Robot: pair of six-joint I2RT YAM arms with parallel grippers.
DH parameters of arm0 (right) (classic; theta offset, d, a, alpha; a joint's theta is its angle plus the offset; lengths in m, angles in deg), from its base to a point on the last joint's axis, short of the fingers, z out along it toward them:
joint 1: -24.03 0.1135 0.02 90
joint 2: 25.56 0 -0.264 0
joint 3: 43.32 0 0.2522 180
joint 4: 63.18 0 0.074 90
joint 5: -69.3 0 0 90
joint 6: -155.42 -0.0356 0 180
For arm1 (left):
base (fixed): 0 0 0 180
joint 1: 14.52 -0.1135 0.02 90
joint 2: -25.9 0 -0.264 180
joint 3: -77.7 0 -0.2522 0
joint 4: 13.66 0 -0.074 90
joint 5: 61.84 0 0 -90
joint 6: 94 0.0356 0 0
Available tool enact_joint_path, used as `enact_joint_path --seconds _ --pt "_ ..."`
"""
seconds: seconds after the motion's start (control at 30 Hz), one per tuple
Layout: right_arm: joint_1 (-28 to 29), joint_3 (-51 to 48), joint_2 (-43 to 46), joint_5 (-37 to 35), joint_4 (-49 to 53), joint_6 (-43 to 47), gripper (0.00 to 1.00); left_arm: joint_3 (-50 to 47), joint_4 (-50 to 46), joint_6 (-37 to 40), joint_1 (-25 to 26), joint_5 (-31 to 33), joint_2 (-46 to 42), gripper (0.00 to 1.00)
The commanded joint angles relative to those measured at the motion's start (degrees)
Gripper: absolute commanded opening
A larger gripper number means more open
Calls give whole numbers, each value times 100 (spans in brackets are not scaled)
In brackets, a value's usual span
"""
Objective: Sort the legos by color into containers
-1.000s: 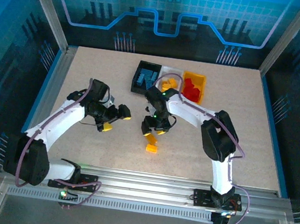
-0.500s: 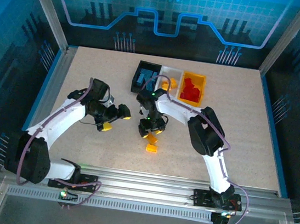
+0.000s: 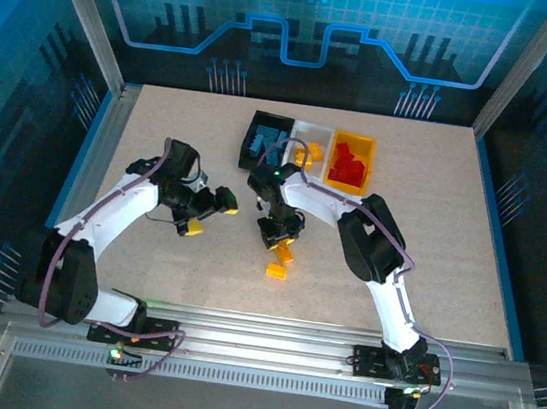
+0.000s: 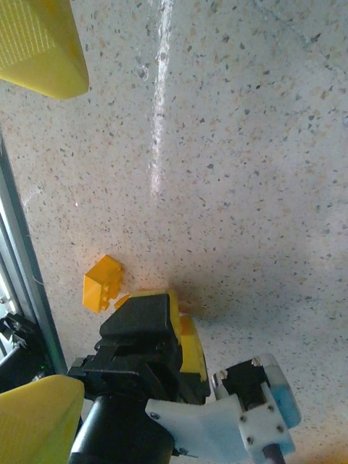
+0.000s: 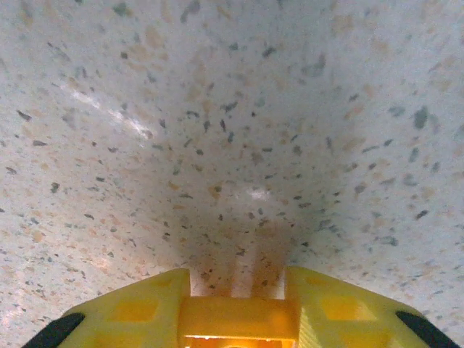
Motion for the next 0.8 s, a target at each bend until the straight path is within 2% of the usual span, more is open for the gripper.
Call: enact_joint_path --seconds 0.0,0.2,0.37,0.6,0.77 --pt "-166 362 14 -72 162 -55 30 224 -147 198 -116 -159 123 99" --pt "-542 1051 227 -58 523 -377 30 338 -5 288 -127 -441 223 99" --pt "-938 2010 323 -55 989 -1148 30 265 -42 478 -123 -716 384 99" --pt "-1516 2626 349 -44 594 -2013 30 -375 247 880 -118 -993 -11 99" --pt "-1887 2617 290 -241 8 -2824 30 -650 -67 1135 -118 -1048 -263 99"
